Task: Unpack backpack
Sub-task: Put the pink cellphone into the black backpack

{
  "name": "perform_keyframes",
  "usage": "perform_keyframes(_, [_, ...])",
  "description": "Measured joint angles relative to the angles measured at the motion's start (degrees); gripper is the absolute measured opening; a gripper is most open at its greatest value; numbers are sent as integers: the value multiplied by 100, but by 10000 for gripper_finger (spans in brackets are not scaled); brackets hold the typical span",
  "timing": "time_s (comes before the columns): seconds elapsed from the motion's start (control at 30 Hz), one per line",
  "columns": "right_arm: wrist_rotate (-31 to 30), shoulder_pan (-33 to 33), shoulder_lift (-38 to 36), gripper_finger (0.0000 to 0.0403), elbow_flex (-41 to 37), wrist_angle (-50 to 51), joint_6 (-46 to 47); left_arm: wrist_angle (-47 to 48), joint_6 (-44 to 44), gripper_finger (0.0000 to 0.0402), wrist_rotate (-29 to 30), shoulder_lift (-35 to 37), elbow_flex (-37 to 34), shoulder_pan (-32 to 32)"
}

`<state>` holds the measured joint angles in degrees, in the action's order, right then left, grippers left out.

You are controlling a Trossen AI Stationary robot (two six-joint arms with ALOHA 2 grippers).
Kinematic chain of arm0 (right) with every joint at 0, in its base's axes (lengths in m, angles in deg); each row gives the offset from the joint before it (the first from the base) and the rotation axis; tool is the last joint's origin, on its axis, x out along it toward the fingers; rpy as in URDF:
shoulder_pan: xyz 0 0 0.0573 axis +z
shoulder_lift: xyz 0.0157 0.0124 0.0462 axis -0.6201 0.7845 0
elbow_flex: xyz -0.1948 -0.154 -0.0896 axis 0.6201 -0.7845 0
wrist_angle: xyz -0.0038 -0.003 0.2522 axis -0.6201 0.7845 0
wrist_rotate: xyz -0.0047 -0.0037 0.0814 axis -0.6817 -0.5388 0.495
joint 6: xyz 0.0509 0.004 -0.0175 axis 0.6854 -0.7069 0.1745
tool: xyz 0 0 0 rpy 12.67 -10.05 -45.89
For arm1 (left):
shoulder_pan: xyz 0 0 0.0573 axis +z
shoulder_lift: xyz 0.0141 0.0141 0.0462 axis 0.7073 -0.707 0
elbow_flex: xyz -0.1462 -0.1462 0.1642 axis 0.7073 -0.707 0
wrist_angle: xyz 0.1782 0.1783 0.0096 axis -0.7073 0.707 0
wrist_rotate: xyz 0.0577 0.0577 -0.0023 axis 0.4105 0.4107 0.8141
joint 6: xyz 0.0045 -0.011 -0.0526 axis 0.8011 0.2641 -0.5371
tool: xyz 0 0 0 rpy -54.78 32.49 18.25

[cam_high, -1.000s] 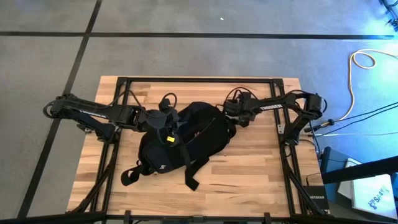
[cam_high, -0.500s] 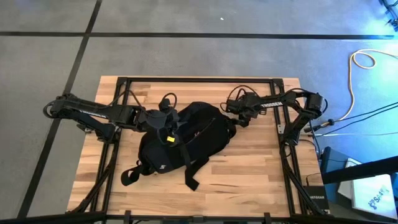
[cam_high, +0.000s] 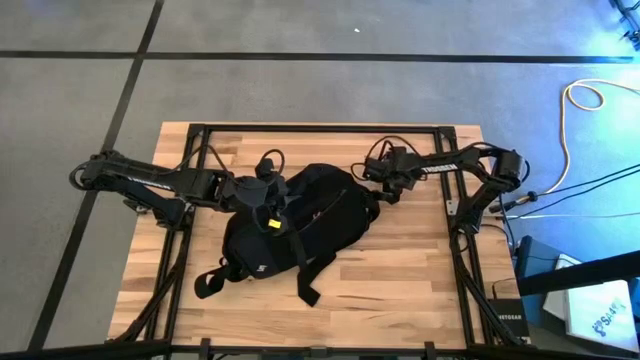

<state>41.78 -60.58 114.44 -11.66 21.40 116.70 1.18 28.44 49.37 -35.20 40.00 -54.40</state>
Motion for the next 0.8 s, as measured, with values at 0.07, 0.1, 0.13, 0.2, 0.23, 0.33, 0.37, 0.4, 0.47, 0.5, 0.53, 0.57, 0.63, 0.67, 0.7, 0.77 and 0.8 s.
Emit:
perform_keyframes(0.07, [94, -74, -16, 363, 29, 104, -107, 2, 0, 6, 0, 0, 0, -2])
perform_keyframes(0.1, [98, -102, -23, 365, 54, 162, -117, 0, 0, 6, 0, 0, 0, -2])
perform_keyframes(0.13, [98, -109, -33, 365, 85, 191, -125, -2, 0, 5, 0, 0, 0, 0])
perform_keyframes(0.2, [113, -109, -98, 362, 141, 215, -200, 0, 2, 5, -2, 0, 0, -2])
perform_keyframes(0.23, [109, -107, -149, 360, 190, 214, -222, -1, 0, 6, -1, 0, 0, -1])
perform_keyframes(0.33, [-59, -103, -344, 355, 386, 224, -424, 2, 0, 5, -1, 0, 0, -2])
perform_keyframes(0.37, [-109, -97, -417, 354, 449, 255, -491, 2, 0, 6, -1, 0, 0, -2])
perform_keyframes(0.4, [-117, -67, -487, 353, 490, 261, -537, 2, 0, 6, 0, 0, 0, 0])
perform_keyframes(0.47, [-105, 17, -594, 353, 528, 222, -551, 2, 0, 6, -2, 0, 0, -2])
perform_keyframes(0.5, [-71, 75, -631, 353, 527, 194, -543, 2, 0, 5, -2, 0, 0, -2])
perform_keyframes(0.53, [-61, 138, -654, 353, 526, 172, -524, 1, 0, 6, 0, 0, 0, -2])
perform_keyframes(0.57, [-55, 194, -672, 353, 526, 146, -506, 2, 0, 6, 0, 0, 0, 0])
perform_keyframes(0.63, [-32, 302, -675, 354, 526, 177, -505, 0, 0, 6, -2, 0, 0, -2])
perform_keyframes(0.67, [-25, 343, -673, 354, 526, 196, -510, 2, 0, 6, 0, 0, 0, 0])
perform_keyframes(0.7, [-16, 369, -673, 355, 526, 201, -533, 2, 0, 5, 0, 0, 0, 0])
perform_keyframes(0.77, [130, 402, -673, 355, 526, 197, -536, 0, 0, 5, 0, 0, 0, -2])
perform_keyframes(0.8, [286, 396, -673, 355, 526, 195, -536, 0, 0, 6, -1, 0, 0, -2])
